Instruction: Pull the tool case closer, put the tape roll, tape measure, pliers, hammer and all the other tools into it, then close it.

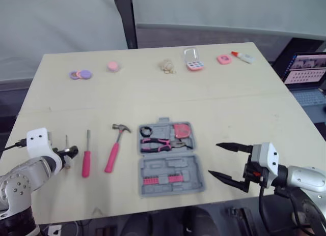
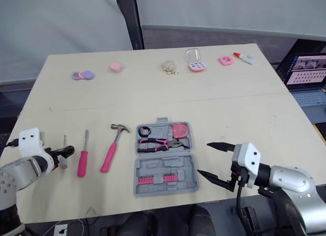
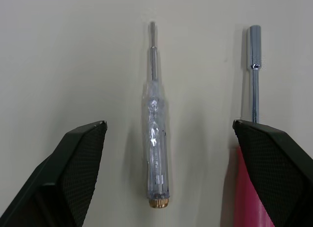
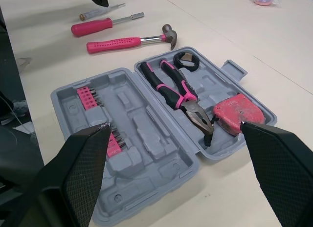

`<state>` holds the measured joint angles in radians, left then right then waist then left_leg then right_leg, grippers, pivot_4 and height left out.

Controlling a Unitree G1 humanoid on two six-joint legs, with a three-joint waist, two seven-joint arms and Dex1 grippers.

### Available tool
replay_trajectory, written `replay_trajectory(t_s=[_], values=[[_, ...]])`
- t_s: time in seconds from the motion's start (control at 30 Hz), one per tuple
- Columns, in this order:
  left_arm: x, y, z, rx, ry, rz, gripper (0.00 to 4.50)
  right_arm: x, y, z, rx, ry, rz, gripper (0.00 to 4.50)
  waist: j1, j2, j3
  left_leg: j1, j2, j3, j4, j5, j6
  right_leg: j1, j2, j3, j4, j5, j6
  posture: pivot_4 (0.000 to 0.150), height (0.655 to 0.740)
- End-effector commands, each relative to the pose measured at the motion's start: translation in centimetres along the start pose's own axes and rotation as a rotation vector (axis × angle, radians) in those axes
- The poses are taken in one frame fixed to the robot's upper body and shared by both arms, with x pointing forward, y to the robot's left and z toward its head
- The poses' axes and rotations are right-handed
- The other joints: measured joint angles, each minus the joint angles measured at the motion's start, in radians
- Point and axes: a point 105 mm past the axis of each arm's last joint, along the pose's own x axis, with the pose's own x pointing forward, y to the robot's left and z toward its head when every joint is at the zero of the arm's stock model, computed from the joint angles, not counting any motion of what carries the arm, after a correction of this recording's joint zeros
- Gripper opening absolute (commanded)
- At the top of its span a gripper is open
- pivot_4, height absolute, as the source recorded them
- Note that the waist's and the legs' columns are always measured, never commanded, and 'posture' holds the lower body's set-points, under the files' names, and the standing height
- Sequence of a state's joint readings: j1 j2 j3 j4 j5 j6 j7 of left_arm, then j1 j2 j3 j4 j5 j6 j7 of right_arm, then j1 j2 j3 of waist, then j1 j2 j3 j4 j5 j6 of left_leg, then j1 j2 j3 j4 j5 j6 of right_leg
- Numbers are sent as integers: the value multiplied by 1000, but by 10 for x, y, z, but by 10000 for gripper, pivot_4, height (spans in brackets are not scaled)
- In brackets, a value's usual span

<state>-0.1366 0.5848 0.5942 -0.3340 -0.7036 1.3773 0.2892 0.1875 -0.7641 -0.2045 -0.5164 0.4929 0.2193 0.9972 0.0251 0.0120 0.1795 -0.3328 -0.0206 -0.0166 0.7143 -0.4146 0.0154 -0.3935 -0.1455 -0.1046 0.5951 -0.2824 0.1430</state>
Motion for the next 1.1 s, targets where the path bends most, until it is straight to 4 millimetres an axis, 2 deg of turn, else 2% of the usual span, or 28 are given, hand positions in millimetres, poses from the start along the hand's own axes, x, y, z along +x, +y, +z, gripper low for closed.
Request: replay_trajectory(t_s=[0.03, 0.33, 0.8, 1.1], values=[[0, 6, 5, 22, -1, 30, 44432, -1, 0, 11, -46, -13, -11, 44805, 0, 0, 0, 0, 0, 0, 0, 0, 0, 0, 0, 0, 0, 0, 0, 1500, 7400], [13, 5, 3, 59, 21, 37, 44432, -1, -2, 12, -52, -5, -19, 44805, -1, 0, 0, 0, 0, 0, 0, 0, 0, 0, 0, 0, 0, 0, 0, 1500, 7400], [25, -8, -4, 56, 15, 3, 44432, -2, -3, 12, -51, 3, -28, 44805, 0, 0, 0, 0, 0, 0, 0, 0, 0, 0, 0, 0, 0, 0, 0, 1500, 7400], [33, -3, 1, 57, 3, 15, 44432, -2, -3, 12, -49, 3, -36, 44805, 1, 0, 0, 0, 0, 0, 0, 0, 0, 0, 0, 0, 0, 0, 0, 1500, 7400]])
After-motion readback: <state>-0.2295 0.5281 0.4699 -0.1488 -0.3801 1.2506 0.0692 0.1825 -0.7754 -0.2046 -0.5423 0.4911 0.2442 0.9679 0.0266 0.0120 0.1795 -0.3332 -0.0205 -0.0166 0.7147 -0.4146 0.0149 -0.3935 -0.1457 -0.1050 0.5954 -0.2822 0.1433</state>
